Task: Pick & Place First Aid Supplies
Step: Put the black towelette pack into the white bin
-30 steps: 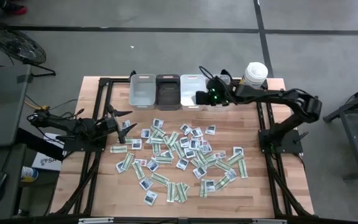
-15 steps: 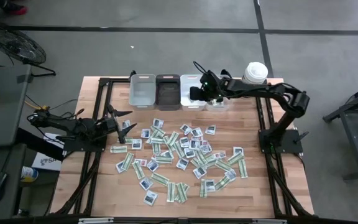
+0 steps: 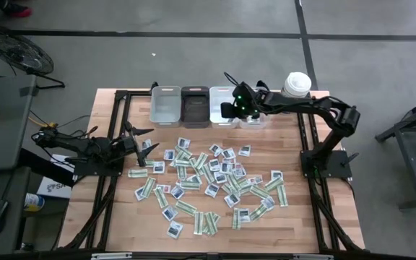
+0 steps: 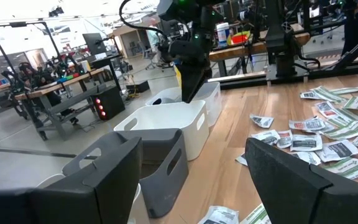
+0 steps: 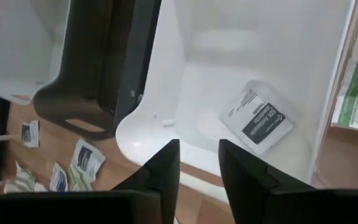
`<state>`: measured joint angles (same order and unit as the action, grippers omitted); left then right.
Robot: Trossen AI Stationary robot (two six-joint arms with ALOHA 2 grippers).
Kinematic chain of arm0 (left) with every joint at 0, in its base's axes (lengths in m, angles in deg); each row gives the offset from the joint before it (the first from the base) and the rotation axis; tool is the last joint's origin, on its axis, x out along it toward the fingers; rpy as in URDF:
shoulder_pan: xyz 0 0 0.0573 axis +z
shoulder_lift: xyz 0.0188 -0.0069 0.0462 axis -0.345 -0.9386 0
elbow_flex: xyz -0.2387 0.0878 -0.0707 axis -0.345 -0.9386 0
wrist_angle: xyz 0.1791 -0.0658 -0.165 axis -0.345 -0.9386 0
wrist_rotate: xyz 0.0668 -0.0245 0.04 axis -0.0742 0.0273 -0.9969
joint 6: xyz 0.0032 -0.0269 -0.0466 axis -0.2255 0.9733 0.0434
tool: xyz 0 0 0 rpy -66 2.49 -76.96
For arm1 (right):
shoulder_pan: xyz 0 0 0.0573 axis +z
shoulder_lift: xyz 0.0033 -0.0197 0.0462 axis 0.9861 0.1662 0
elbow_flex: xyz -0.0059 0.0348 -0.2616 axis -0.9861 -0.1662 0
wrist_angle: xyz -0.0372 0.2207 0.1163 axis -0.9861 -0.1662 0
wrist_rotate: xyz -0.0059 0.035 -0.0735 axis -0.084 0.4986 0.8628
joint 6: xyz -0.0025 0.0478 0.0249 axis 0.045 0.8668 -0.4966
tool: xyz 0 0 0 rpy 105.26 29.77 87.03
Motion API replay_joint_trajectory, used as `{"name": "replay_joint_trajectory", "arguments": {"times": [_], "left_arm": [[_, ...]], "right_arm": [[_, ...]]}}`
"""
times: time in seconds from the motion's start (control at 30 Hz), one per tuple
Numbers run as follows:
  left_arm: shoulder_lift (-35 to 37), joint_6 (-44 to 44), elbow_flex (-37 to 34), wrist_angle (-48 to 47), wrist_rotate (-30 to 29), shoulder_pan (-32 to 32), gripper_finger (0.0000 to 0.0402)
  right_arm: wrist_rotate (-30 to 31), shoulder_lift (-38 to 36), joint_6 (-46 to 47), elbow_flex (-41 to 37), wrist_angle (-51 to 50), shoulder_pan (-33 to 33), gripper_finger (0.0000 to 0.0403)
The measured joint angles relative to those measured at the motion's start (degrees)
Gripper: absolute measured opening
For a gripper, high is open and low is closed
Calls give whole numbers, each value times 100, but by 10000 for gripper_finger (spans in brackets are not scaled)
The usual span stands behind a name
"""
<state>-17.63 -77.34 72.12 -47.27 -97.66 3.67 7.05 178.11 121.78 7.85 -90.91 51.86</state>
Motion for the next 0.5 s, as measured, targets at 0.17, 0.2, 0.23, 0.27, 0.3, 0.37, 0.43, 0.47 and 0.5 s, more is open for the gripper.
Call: {"name": "replay_joint_trajectory", "arguments": {"times": [0.17, 0.2, 0.23, 0.27, 0.3, 0.37, 0.43, 0.47, 0.5], "left_arm": [[-2, 0, 0, 0, 0, -2, 280], [-1, 0, -1, 2, 0, 0, 280], [-2, 0, -1, -1, 0, 0, 280], [0, 0, -1, -1, 2, 0, 280], [-2, 0, 0, 1, 1, 0, 280], [-1, 0, 0, 1, 0, -2, 280], [1, 0, -1, 0, 2, 0, 280], [0, 0, 1, -1, 2, -2, 280], [0, 0, -1, 0, 2, -2, 280]], "right_arm": [[-273, -281, -597, 0, -530, 179, 122], [-341, -346, -794, 0, -709, 228, 122], [-416, -412, -1020, 0, -894, 282, 121], [-481, -471, -1253, 0, -1072, 347, 120], [-570, -535, -1476, 0, -1279, 397, 119], [-739, -623, -1690, 0, -1784, 506, 117], [-823, -654, -1663, -9, -2273, 597, 117], [-855, -682, -1547, -71, -2390, 634, 118], [-887, -724, -1406, -174, -2446, 669, 119]]}}
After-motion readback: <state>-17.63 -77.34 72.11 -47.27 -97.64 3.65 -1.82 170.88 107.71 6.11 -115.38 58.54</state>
